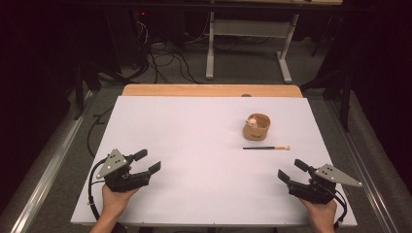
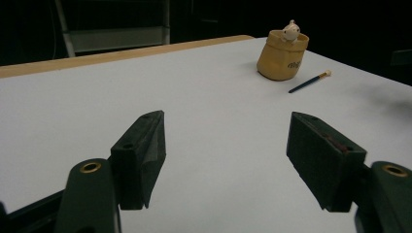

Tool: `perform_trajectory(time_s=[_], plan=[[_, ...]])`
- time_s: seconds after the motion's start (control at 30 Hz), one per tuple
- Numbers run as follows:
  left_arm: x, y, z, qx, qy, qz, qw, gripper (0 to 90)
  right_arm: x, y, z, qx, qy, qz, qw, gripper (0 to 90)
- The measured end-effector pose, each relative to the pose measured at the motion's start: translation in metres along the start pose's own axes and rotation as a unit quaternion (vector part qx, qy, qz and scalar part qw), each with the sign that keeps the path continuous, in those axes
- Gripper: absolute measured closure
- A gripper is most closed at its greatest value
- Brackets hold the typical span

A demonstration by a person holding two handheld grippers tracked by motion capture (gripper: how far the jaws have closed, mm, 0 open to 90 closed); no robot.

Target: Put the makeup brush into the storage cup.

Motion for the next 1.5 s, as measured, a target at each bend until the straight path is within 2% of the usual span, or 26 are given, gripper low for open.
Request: perform_trajectory(time_s=[0.47,0.97,1.23,1.5], plan=[[-0.0007,-0.0010,-0.0005,0.005,-0.004,0.002,1.0000,29.2,0.0007,0.0005,-0.0009,0.001,-0.006,-0.002,1.0000,22.7],[0.0003,-0.0016,-0.0009,0.001,0.006,0.005,1.0000,27.8,0.0020,0.0008,-0.0031,-0.007,-0.010,-0.006,0.9999,21.8],[0.0032,-0.0028,-0.0014,0.011,0.000,0.005,0.9999,28.2,0.0022,0.0006,-0.0029,-0.006,-0.010,-0.004,0.9999,21.2],[0.0031,-0.0033,-0.0009,0.015,-0.002,0.009,0.9998,28.1,0.0058,0.0026,-0.0065,-0.018,-0.004,-0.007,0.9998,20.5]])
Point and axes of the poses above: each handheld gripper's, and its own axes: x roughly backward along the jaws, y roughly out of its top, z roughly to its left, the point moved 3 cm from there along -x, roughly forward along the jaws, and after that the axes turned 15 degrees about -y, right-handed, at the moved point
